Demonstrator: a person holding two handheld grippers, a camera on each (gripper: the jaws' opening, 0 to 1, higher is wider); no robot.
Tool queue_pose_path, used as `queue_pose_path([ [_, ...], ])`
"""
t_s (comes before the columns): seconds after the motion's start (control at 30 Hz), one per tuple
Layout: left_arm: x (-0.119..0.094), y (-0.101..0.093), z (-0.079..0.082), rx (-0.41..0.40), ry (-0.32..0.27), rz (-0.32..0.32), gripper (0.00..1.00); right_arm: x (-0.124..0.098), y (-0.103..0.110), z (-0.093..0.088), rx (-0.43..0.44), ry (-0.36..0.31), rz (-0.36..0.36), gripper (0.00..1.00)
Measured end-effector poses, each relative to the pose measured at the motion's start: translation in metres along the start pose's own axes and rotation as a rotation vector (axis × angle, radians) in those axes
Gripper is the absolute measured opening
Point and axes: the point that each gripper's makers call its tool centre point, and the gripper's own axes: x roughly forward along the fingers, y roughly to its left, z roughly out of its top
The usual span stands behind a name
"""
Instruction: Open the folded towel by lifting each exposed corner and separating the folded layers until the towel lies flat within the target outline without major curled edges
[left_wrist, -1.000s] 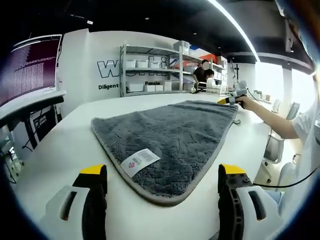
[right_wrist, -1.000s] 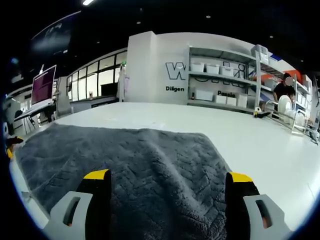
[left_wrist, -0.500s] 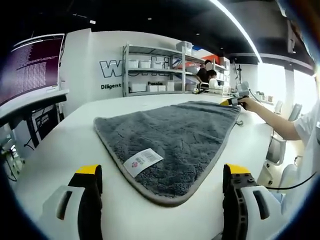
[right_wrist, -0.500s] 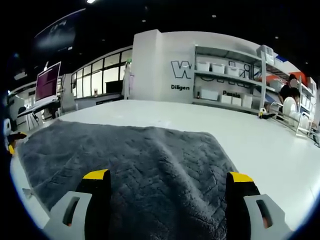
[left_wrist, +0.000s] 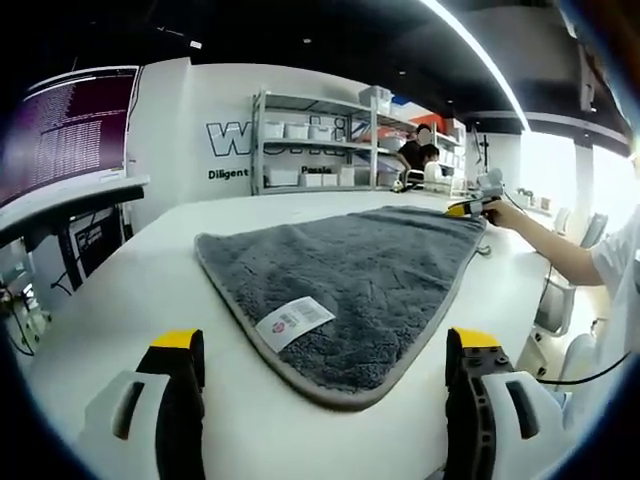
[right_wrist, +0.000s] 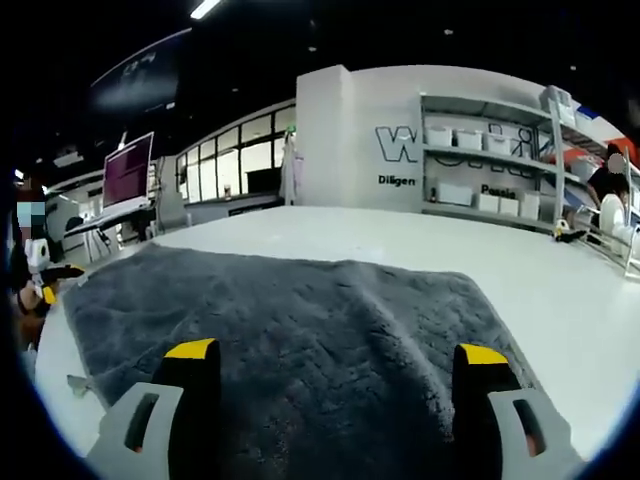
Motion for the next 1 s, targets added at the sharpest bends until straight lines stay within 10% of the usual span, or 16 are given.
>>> queue_pose_path([
  [1.0, 0.000, -0.005, -0.001, 0.016, 0.009, -0.018, 0.99, 0.015, -0.024, -0.019, 0.062, 0.049, -0.039, 0.97],
])
